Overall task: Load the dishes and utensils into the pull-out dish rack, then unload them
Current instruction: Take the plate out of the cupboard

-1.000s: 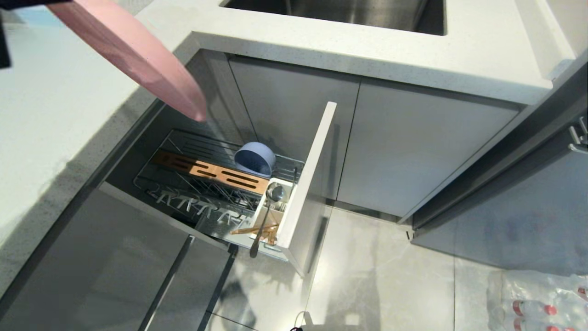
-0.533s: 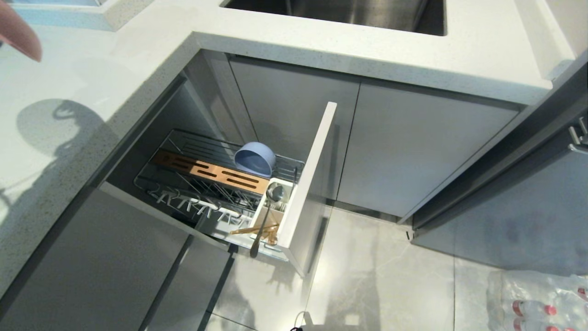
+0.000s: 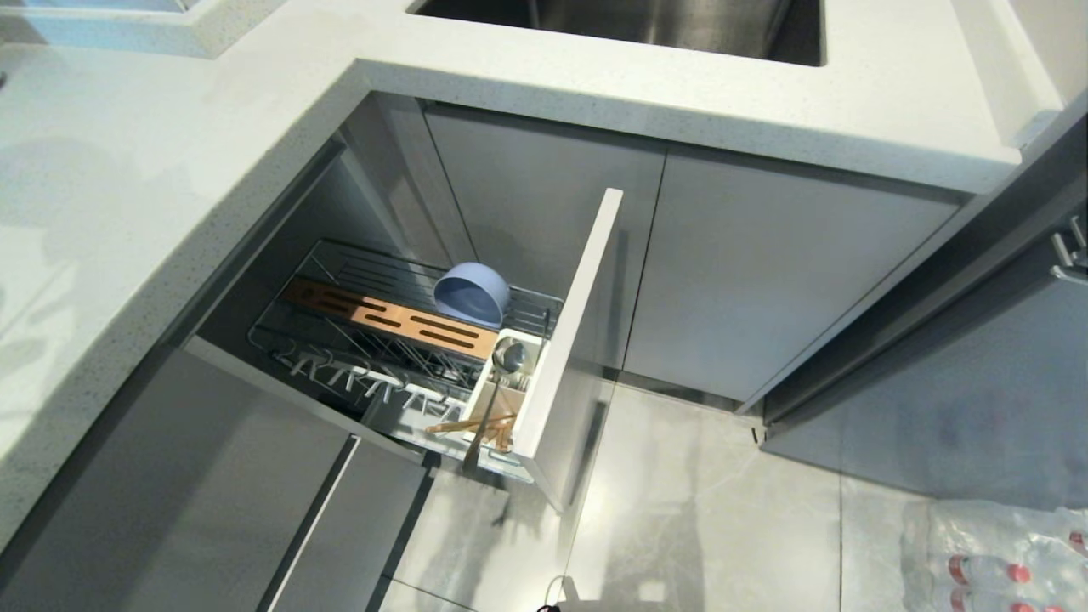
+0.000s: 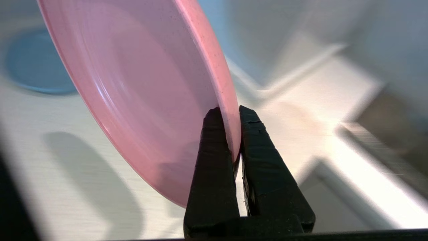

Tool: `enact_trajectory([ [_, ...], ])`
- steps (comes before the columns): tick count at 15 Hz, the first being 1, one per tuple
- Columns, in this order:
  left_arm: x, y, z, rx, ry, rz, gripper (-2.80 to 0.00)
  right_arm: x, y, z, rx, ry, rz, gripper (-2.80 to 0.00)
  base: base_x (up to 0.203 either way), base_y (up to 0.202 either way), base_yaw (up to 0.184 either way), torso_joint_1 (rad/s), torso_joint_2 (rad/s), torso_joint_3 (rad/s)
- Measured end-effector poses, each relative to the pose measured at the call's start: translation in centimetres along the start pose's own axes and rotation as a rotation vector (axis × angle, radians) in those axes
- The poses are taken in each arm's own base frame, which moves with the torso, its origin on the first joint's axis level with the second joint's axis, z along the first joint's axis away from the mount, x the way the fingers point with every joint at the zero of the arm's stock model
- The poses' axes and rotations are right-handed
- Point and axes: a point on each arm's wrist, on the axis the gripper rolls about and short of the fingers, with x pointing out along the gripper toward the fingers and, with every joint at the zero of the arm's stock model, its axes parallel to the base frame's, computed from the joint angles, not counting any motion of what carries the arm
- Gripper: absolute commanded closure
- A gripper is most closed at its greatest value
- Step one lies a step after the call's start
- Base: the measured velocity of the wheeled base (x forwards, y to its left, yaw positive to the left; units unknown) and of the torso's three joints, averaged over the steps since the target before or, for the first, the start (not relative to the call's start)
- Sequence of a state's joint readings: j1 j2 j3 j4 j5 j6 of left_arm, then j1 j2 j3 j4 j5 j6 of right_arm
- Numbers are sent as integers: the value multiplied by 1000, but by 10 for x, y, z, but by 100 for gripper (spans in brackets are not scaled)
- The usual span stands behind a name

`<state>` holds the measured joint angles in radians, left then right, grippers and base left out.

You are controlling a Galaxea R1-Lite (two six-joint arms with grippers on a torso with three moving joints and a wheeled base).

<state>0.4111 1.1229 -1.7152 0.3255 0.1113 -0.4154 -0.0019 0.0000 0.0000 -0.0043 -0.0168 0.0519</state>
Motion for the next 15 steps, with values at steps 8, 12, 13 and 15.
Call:
enact_trajectory([
  [8, 74, 47, -66, 508, 326, 187, 0, 0, 0, 0, 0, 0, 0, 0, 0, 0, 0, 0, 0, 0],
  [12, 107, 46, -84, 515, 398, 145, 0, 0, 0, 0, 0, 0, 0, 0, 0, 0, 0, 0, 0, 0],
  [13, 112, 46, -91, 517, 437, 137, 0, 0, 0, 0, 0, 0, 0, 0, 0, 0, 0, 0, 0, 0],
  [15, 116, 43, -103, 524, 521, 117, 0, 0, 0, 0, 0, 0, 0, 0, 0, 0, 0, 0, 0, 0],
])
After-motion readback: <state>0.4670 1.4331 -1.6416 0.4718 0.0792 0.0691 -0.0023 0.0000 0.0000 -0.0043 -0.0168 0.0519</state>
